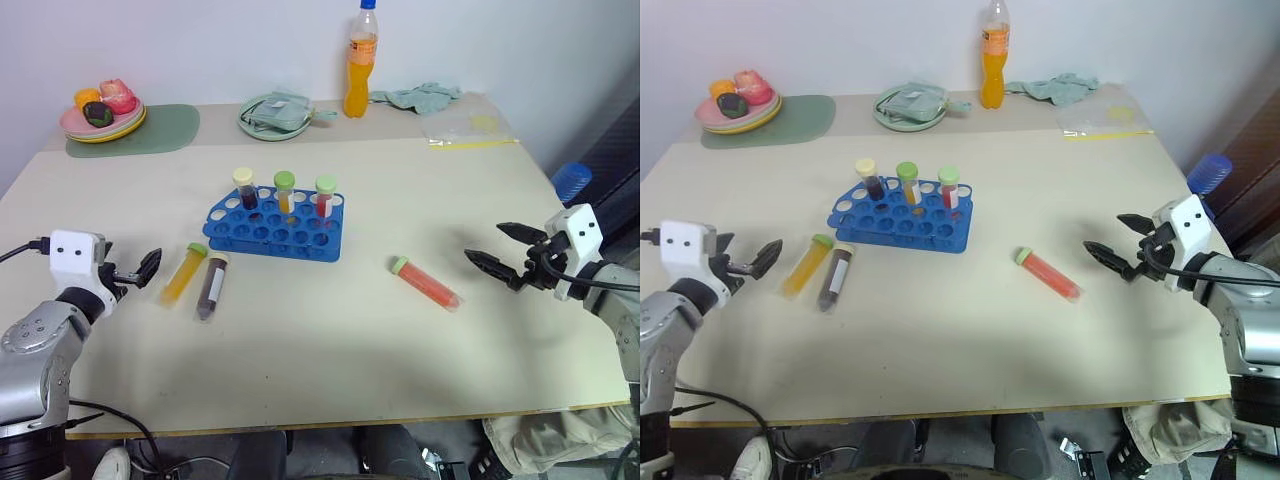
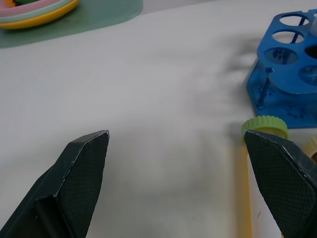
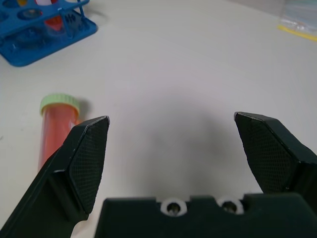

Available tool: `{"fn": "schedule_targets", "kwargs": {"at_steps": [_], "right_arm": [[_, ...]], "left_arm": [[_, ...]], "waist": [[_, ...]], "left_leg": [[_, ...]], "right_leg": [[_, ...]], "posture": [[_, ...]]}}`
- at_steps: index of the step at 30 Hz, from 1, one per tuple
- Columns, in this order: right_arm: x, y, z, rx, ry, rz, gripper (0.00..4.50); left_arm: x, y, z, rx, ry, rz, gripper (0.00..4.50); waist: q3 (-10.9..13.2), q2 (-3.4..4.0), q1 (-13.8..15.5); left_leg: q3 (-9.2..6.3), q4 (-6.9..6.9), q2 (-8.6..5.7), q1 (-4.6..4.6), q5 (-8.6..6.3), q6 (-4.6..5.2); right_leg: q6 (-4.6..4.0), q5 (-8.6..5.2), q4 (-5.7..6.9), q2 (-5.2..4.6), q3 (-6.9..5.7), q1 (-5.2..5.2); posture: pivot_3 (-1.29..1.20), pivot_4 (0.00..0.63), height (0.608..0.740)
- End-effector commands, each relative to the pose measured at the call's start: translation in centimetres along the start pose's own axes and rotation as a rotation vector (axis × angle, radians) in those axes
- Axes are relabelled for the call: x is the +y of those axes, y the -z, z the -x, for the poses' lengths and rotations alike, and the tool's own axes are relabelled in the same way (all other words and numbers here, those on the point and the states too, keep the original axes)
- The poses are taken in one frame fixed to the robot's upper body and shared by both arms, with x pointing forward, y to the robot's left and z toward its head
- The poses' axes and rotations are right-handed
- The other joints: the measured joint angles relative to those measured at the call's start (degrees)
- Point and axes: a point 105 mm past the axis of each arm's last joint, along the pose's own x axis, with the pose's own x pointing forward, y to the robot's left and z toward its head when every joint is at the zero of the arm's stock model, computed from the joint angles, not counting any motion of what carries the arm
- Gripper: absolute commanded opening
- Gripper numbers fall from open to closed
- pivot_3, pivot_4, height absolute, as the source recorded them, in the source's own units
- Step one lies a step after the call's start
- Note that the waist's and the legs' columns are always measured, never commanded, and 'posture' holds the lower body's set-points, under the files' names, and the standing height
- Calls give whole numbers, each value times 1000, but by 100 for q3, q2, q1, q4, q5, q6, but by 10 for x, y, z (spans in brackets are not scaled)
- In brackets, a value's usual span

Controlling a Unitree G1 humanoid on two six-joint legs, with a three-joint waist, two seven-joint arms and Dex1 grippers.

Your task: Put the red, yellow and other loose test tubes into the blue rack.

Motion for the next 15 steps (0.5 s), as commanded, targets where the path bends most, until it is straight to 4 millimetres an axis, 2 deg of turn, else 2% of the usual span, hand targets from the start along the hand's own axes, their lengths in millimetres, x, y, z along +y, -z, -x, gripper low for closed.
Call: {"fn": "schedule_targets", "kwargs": {"at_steps": [1,9,15], "right_arm": [[-1,-8,-1,-30,4,30,4500],[1,-8,-12,-32,-5,37,4500],[-2,-8,-14,-12,42,17,4500]], "left_arm": [[-3,-13,2,-43,-7,-22,4454],[-1,-12,7,-47,-28,-17,4454],[-3,-19,2,-72,-14,-24,4454]], "waist": [[0,0,5],[0,0,-4],[0,0,9]], "left_leg": [[0,1,0,0,0,0],[0,1,-1,0,0,0],[0,1,-1,0,0,0]], "right_leg": [[0,0,0,-1,0,0],[0,0,0,-1,0,0],[0,0,0,-1,0,0]], "posture": [[0,150,740],[0,150,740],[0,150,740]]}}
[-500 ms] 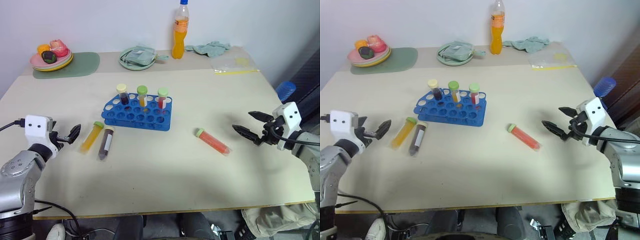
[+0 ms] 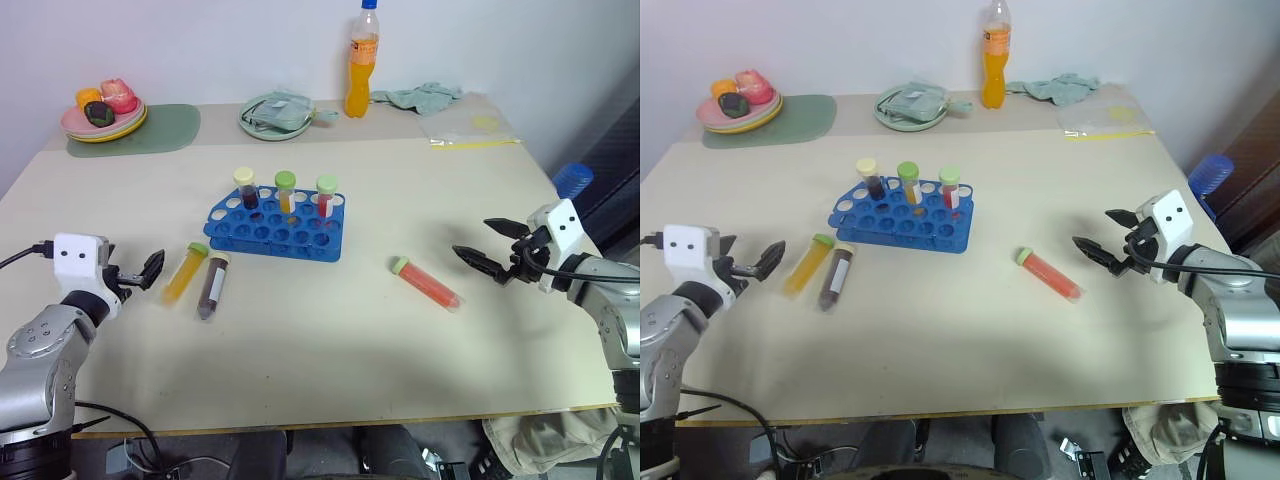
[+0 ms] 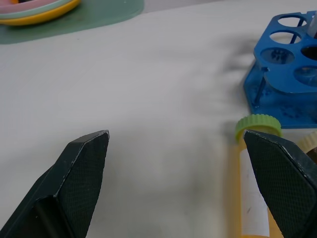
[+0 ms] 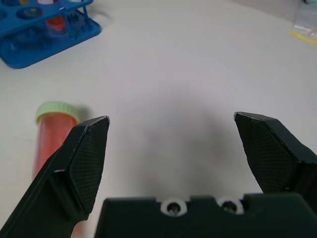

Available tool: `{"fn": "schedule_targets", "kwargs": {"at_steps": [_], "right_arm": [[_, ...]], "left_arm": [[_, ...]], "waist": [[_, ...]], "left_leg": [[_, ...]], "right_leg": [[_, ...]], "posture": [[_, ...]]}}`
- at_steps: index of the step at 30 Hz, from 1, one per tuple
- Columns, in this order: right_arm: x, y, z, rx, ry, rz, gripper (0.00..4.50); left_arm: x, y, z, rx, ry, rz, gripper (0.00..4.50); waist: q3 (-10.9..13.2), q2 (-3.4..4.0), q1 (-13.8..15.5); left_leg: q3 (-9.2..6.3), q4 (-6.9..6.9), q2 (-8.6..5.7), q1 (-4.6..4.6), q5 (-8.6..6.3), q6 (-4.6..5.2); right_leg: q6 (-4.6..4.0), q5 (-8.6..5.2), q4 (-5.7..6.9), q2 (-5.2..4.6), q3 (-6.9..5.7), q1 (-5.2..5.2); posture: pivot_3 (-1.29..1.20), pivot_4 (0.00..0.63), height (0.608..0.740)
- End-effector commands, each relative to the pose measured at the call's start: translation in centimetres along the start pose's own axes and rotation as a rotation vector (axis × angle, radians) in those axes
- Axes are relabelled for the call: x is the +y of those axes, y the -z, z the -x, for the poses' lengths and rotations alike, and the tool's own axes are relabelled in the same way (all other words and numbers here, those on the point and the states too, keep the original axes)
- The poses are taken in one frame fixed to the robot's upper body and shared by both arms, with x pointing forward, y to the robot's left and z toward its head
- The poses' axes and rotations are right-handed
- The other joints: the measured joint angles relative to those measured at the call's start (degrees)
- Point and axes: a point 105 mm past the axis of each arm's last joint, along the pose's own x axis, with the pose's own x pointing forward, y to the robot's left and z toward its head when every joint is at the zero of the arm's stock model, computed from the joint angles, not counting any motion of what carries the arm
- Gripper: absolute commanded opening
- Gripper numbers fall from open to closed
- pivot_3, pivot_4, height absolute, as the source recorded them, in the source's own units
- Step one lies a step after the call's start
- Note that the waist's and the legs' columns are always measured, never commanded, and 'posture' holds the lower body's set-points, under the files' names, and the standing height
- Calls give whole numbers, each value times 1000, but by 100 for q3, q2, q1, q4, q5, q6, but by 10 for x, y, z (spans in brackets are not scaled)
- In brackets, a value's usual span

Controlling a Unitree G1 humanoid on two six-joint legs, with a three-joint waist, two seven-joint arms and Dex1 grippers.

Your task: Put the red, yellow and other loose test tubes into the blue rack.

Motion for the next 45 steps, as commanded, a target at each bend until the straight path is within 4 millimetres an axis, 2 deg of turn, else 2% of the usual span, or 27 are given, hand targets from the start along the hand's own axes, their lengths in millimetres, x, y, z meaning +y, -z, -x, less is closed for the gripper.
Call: {"fn": "schedule_targets", "kwargs": {"at_steps": [1,3,6,11,15,18,21,27,31,39,40,43,45], "right_arm": [[-2,-5,1,0,44,-7,4500],[2,-4,3,27,35,-4,4500],[16,-15,4,60,-2,27,4500],[47,-44,9,87,-90,67,4500],[67,-54,7,190,-133,26,4500],[77,-52,-4,302,-123,-66,4500],[89,-49,-15,398,-112,-54,4500],[88,-47,-28,524,-115,-42,4500],[84,-30,-33,655,-114,-42,4500],[78,-24,-39,738,-91,-43,4500],[78,-24,-40,744,-95,-45,3930],[83,-23,-40,762,-136,-65,2743],[86,-21,-41,772,-156,-77,1629]], "left_arm": [[-1,-20,-1,-71,10,-32,4454],[-9,-27,-6,-99,48,-45,4454],[-28,-46,-14,-176,156,-44,4454],[-85,-63,-16,-227,487,-96,4454],[-121,-58,-7,-212,735,-181,4454],[-139,-51,-1,-196,863,-219,4454],[-159,-41,3,-177,981,-249,4454],[-180,-38,11,-176,1111,-238,4454],[-194,-35,14,-198,1144,-232,4454],[-195,-29,21,-203,1137,-232,4454],[-195,-29,23,-204,1141,-230,4500],[-196,-28,27,-203,1147,-223,4500],[-197,-27,28,-202,1145,-224,4500]], "waist": [[0,0,11],[0,0,22],[0,1,22],[0,7,-8],[0,8,-25],[0,8,-26],[0,8,-5],[0,9,6],[1,10,-14],[2,12,-26],[2,12,-23],[2,12,-12],[2,12,-10]], "left_leg": [[0,0,0,0,0,0],[-1,1,-2,-1,0,0],[-2,2,-3,-4,0,0],[-2,-1,-3,-4,0,0],[-1,-2,-1,-4,0,0],[-2,-3,0,-4,0,0],[-4,-2,-1,-8,0,1],[-7,0,-6,-24,0,2],[-6,-1,-4,-22,-1,3],[-3,0,-2,-23,-2,5],[-3,0,-3,-23,-2,5],[-4,-1,-3,-24,-3,6],[-4,0,-3,-24,-3,7]], "right_leg": [[0,0,0,-1,0,0],[0,0,0,-1,0,0],[0,0,0,-2,-1,-1],[0,0,0,0,0,-3],[0,0,-2,2,0,-4],[-2,0,-2,3,0,-4],[-3,1,-5,2,-1,-6],[-3,1,-7,-2,-3,-19],[-3,1,-7,0,-4,-19],[-3,1,-2,1,-1,-26],[-3,1,-2,1,-1,-26],[-3,1,-5,0,-2,-24],[-3,1,-5,0,-2,-24]], "posture": [[0,150,740],[0,150,740],[0,150,740],[0,150,740],[0,150,740],[0,150,740],[0,150,740],[0,150,740],[0,150,740],[0,150,740],[0,150,740],[0,150,740],[0,150,740]]}}
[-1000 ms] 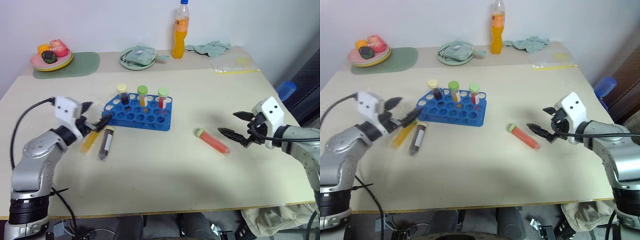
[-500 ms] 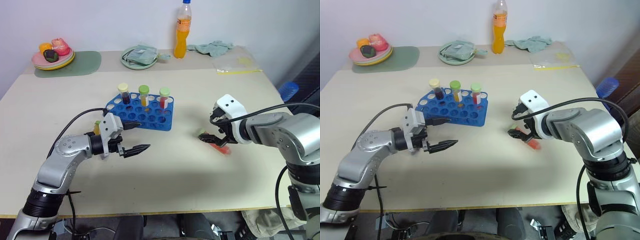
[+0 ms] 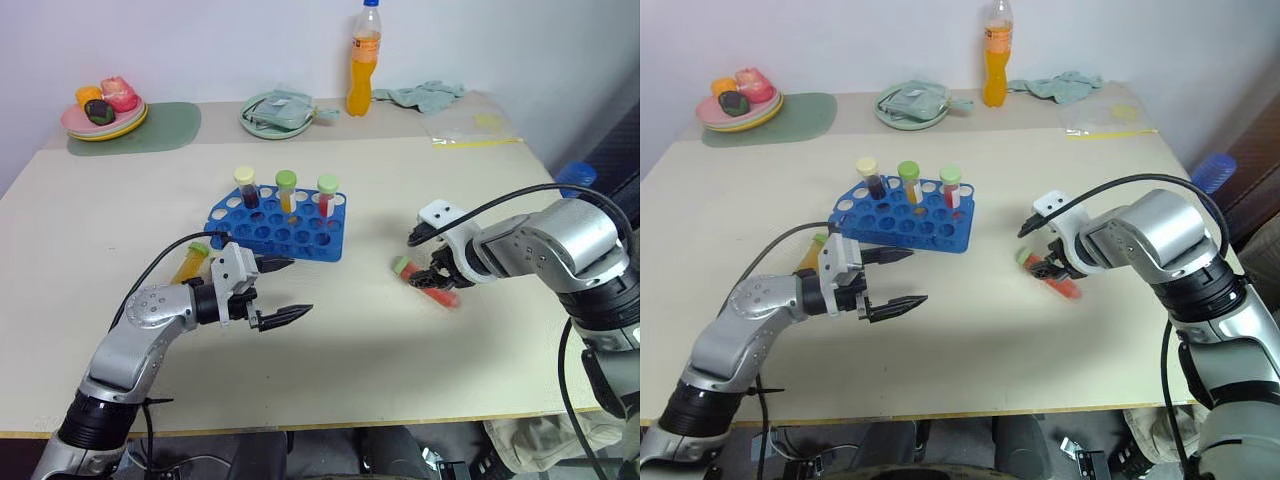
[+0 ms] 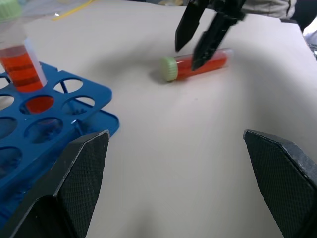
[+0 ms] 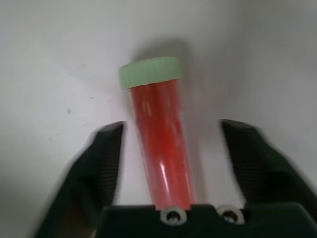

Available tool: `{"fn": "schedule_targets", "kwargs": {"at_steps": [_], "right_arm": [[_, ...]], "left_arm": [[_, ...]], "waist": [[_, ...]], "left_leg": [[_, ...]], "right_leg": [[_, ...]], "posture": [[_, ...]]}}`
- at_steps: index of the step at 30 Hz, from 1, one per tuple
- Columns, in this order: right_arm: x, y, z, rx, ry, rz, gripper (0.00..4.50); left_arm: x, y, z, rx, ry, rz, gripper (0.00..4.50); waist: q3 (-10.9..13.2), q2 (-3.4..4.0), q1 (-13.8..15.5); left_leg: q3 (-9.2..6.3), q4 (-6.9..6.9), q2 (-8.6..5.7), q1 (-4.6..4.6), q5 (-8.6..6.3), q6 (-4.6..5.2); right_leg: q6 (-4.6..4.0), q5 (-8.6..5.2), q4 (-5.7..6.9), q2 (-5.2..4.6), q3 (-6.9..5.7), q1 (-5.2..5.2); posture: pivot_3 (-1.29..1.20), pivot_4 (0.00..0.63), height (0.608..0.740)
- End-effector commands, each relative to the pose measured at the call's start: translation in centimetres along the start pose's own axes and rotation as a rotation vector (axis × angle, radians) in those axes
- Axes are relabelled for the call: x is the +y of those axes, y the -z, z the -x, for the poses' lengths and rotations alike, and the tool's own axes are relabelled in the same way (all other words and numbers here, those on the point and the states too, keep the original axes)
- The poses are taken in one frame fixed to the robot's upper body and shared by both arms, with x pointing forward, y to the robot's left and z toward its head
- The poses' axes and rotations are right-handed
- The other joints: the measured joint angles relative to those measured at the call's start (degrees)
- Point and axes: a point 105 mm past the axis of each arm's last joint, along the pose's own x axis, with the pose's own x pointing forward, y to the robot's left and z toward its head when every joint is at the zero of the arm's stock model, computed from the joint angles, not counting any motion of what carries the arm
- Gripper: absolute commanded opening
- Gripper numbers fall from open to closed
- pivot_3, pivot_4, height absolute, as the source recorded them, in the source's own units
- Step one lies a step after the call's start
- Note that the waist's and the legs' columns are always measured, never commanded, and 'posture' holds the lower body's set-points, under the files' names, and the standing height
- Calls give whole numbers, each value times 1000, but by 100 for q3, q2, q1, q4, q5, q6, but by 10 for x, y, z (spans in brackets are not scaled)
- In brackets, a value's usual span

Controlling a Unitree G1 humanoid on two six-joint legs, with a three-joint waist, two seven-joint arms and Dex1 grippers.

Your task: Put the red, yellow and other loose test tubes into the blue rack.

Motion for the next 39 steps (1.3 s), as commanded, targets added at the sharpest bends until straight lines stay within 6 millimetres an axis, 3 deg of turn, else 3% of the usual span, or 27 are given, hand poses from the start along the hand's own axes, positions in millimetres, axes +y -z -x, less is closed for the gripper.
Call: {"fn": "schedule_targets", "kwargs": {"at_steps": [1,2,9,12,15,17,19,21,25,29,39], "right_arm": [[1,-3,5,-2,-21,1,1203],[1,-3,4,0,-16,3,824],[4,-12,18,-69,-15,43,824],[17,-28,35,-224,-57,141,824],[60,-82,88,-869,-177,349,824],[66,-92,99,-1061,-189,293,824],[65,-101,95,-1168,-285,74,824],[62,-108,82,-1229,-265,-35,824],[82,-120,48,-1279,-174,11,824],[85,-126,26,-1315,-118,-5,824],[90,-125,5,-1325,-94,39,824]], "left_arm": [[-3,-9,0,-22,5,-41,4500],[-3,-9,0,-23,4,-40,4500],[-1,-8,3,-12,-1,-41,4500],[5,-4,9,6,-33,-41,4500],[26,7,29,33,-189,-23,4500],[36,14,37,41,-259,-25,4500],[41,16,39,33,-289,-26,4500],[45,14,38,16,-309,-27,4500],[54,5,36,-26,-335,-32,4500],[59,2,44,-37,-351,-32,4500],[53,1,59,-11,-328,2,4500]], "waist": [[0,0,-2],[0,0,-3],[2,4,-3],[3,5,0],[1,1,-30],[4,10,-52],[2,9,-35],[1,6,-8],[0,5,4],[3,10,-109],[4,12,-159]], "left_leg": [[0,0,0,0,0,0],[0,0,0,0,0,0],[0,0,0,0,0,0],[0,-2,0,-1,0,0],[-1,-3,4,-1,-4,7],[6,-7,11,2,-6,10],[1,-3,13,4,-5,9],[0,9,10,6,-4,7],[-3,7,-2,8,-3,5],[0,-3,1,6,3,-5],[-1,-7,5,6,7,-12]], "right_leg": [[0,0,1,0,0,0],[0,0,1,0,0,0],[0,0,1,1,-1,-1],[0,0,1,2,-1,-4],[0,0,-4,7,-3,-3],[1,0,2,13,1,-7],[0,0,7,15,-2,-3],[1,1,10,7,-1,6],[1,2,7,2,-3,8],[1,2,24,5,5,-15],[0,2,27,8,4,-17]], "posture": [[0,150,740],[0,150,740],[0,150,740],[0,150,740],[0,150,740],[0,150,740],[0,150,740],[0,150,740],[0,150,740],[0,150,740],[0,150,740]]}}
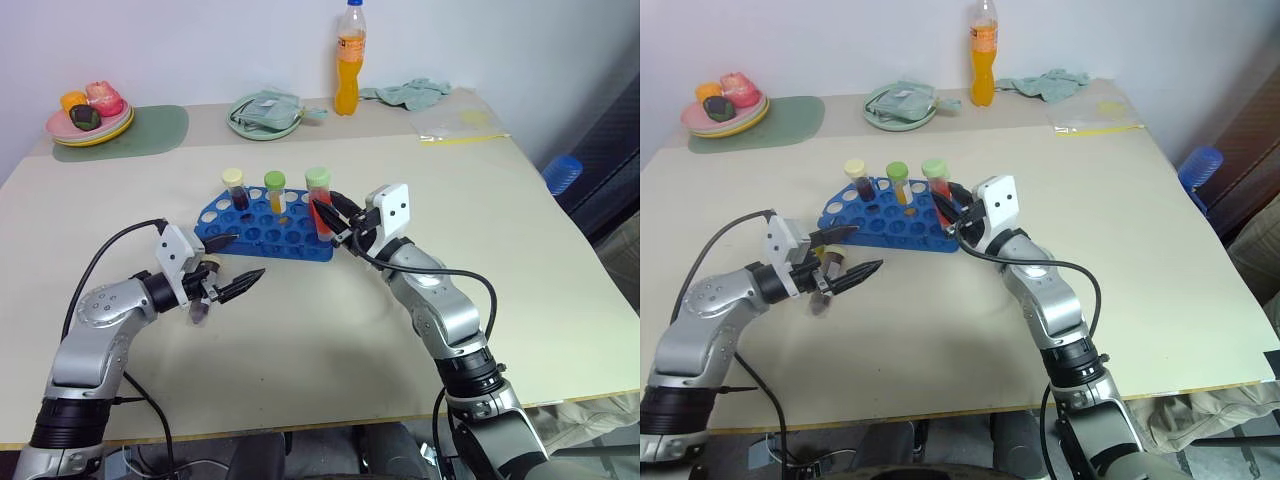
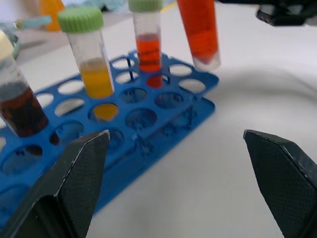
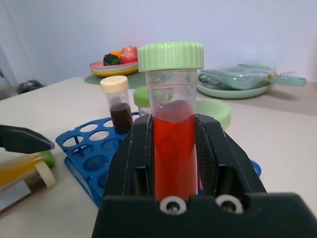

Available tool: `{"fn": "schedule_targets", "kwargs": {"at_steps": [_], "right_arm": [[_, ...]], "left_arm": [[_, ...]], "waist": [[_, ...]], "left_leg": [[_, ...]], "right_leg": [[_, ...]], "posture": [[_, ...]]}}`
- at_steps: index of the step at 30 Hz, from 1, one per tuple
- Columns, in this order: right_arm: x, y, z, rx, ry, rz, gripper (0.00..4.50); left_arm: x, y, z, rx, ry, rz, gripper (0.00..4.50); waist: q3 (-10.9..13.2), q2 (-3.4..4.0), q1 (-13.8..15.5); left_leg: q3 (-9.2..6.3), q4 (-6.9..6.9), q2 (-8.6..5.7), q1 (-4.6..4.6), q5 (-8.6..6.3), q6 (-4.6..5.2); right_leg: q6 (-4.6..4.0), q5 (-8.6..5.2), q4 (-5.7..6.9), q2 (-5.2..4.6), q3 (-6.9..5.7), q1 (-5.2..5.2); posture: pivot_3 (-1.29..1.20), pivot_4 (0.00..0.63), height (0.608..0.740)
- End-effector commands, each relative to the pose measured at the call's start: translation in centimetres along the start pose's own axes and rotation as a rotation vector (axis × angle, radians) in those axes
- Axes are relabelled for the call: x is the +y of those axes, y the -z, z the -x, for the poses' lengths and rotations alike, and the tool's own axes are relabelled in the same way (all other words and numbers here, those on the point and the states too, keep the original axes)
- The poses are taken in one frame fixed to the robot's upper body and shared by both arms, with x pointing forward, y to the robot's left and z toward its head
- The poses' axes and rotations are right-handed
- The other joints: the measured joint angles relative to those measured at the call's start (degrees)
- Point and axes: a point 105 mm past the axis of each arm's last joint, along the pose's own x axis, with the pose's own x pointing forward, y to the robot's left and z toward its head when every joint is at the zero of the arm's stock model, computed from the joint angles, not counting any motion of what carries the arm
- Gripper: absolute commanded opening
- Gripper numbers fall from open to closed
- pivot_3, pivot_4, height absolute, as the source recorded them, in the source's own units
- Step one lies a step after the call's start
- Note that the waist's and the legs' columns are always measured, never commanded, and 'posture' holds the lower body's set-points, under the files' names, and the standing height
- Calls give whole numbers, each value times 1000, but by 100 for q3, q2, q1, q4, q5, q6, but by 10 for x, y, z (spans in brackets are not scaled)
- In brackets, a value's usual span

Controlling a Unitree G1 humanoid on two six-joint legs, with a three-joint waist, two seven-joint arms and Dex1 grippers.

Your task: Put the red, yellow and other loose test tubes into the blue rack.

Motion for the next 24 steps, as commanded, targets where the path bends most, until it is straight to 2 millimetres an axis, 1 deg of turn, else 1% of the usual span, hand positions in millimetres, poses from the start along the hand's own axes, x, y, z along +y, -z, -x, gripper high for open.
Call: {"fn": "schedule_targets", "kwargs": {"at_steps": [1,6,11,16,20,24], "right_arm": [[6,-13,-6,-69,-23,38,824],[7,-7,-11,-65,-29,56,824],[10,3,-16,-51,-41,66,824],[11,8,-20,-51,-41,71,824],[12,12,-21,-48,-47,73,824],[15,18,-17,-42,-60,69,824]], "left_arm": [[0,-11,6,-25,5,-11,4500],[-5,-9,8,-6,25,3,4500],[-5,-10,8,-5,23,6,4500],[-6,-10,9,-1,24,11,4500],[-6,-10,9,0,21,12,4500],[-5,-10,10,3,16,10,4500]], "waist": [[0,0,1],[0,0,1],[0,0,-2],[0,1,-2],[-1,1,-1],[-1,2,-1]], "left_leg": [[0,1,0,0,0,0],[0,1,0,0,0,0],[0,1,0,0,0,0],[0,0,1,2,0,0],[0,1,0,1,0,-1],[0,1,0,2,0,-1]], "right_leg": [[0,0,0,0,0,1],[0,0,0,-1,1,0],[0,0,0,0,1,0],[0,0,2,0,1,0],[0,0,2,0,1,0],[-1,0,3,0,1,1]], "posture": [[0,150,740],[0,150,740],[0,150,740],[0,150,740],[0,150,740],[0,150,740]]}}
